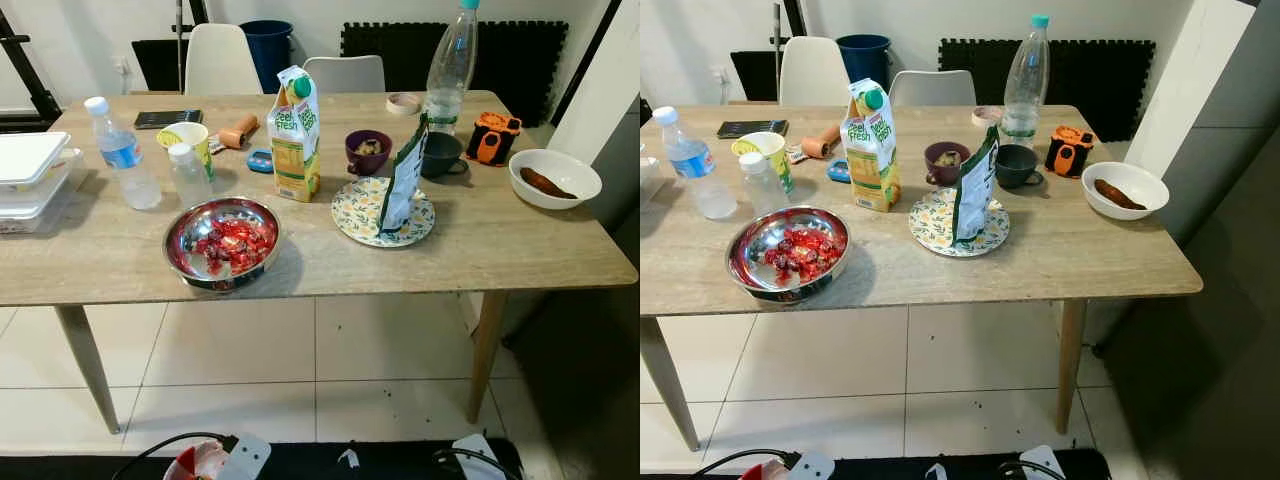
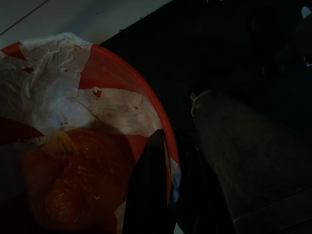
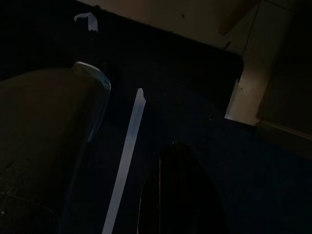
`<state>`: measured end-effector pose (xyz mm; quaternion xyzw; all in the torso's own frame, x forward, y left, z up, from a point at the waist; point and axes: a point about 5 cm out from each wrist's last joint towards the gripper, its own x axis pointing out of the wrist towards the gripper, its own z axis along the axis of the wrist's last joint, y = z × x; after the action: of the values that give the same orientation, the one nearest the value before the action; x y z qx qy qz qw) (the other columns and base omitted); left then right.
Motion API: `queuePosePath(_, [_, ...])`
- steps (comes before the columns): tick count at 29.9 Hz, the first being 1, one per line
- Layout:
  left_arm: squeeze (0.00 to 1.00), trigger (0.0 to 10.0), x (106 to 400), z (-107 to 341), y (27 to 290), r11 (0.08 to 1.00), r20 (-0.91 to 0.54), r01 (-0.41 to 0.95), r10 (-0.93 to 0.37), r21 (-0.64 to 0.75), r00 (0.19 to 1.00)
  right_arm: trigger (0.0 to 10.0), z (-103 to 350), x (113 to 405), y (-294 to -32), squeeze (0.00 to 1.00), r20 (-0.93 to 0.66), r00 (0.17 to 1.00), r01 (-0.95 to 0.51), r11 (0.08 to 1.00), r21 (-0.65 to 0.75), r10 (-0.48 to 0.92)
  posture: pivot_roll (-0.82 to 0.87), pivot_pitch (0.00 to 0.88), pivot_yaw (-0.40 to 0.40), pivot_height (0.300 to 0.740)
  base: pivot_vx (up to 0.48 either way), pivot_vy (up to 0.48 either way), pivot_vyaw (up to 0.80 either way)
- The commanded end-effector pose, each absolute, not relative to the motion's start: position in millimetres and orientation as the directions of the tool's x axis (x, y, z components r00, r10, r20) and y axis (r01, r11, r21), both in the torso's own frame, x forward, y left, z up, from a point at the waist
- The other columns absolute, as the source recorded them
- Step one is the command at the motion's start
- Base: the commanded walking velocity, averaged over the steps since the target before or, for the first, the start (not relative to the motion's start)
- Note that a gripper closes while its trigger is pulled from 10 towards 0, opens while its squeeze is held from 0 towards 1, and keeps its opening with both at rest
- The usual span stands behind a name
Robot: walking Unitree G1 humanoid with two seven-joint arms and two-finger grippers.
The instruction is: Restocking fridge
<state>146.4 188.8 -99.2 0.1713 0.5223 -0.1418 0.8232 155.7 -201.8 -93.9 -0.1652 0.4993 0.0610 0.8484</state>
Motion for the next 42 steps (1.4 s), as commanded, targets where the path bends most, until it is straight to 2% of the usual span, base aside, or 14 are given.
queuePosePath(1, [0.0,10.0,124.9,-107.3,186.0,0.897,-0.94,0.432,-0.061,0.096,0.335,10.0,-101.1,138.9,-198.8,0.0,-0.898,0.437,-0.284,0.938,-0.197,-0.056,-0.06,0.111,0.007,0.74,0.0,0.0,0.0])
queuePosePath(42, [0.0,10.0,123.8,-107.4,187.9,0.896,-0.941,0.432,-0.057,0.098,0.332,10.0,-101.3,138.7,-198.5,0.0,-0.897,0.437,-0.29,0.936,-0.201,-0.058,-0.06,0.111,0.009,0.74,0.0,0.0,0.0])
